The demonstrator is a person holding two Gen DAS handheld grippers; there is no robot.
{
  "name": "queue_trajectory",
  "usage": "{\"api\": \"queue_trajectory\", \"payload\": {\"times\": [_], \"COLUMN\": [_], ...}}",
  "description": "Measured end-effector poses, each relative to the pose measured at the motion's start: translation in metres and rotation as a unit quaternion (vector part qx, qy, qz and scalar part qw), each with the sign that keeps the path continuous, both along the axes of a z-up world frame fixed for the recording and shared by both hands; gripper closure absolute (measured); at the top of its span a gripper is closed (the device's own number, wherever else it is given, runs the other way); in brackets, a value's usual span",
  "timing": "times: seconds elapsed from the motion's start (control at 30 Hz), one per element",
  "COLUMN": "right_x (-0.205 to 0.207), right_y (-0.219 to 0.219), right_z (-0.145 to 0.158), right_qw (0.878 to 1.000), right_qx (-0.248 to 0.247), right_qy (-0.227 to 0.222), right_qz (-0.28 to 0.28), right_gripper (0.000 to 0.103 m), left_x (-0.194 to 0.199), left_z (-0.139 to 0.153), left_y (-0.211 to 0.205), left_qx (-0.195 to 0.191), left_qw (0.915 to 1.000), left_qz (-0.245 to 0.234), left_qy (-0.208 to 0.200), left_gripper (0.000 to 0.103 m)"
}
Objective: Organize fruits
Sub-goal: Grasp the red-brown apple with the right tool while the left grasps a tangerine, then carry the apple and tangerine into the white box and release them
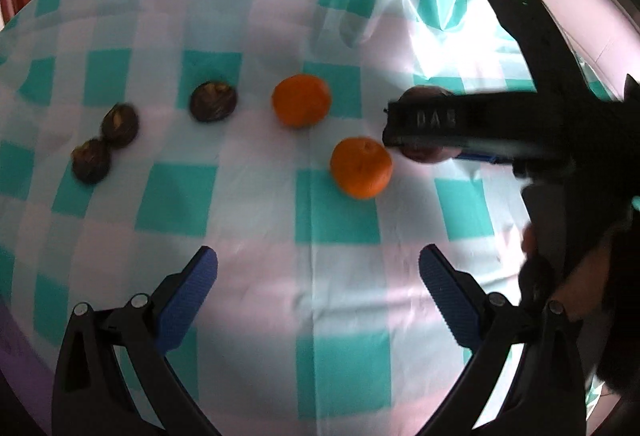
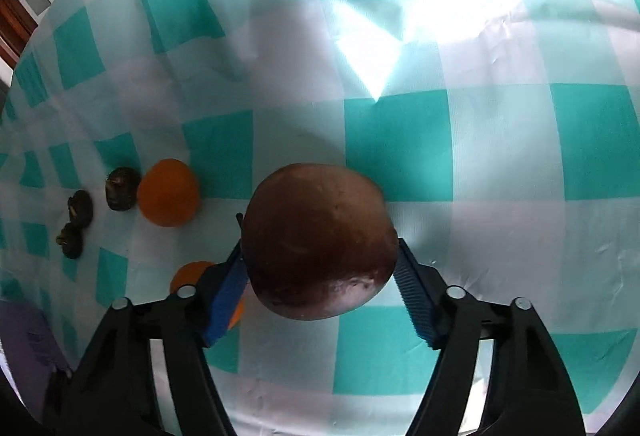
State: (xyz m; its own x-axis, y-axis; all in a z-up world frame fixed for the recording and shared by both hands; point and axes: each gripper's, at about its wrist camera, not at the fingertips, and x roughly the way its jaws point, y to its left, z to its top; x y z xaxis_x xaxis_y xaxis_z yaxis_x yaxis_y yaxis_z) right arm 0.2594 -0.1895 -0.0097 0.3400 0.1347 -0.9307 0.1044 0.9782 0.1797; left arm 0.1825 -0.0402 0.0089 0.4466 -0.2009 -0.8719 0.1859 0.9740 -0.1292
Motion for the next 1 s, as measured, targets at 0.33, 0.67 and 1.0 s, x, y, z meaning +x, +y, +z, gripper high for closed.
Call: {"api": "queue_trajectory", "payload": {"times": [0.33,0.67,1.0], "right_x": [-0.037,-0.104,-0.171], "right_y": [-0.033,-0.051,-0.034], "right_z": [0.045,0.049,0.052], "right_qw": [0.998,0.998,0.999], "right_qx": [0.009,0.006,0.023], "right_qy": [-0.058,-0.049,-0.027], "right_qz": [-0.009,-0.032,0.021], "right_gripper": [0.050,0.049,0.049], "left_x": [0.045,0.053,-0.022], "left_z": [-0.020,-0.024,0.018], "left_y": [-0.034,-0.051,-0.022], "left_qx": [0.023,0.055,0.051], "left_qw": [0.9987,0.9957,0.9964], "left_qz": [-0.038,-0.060,-0.051], "left_qy": [-0.024,-0.044,-0.046], "left_gripper": [0.010,0.062,0.062]}}
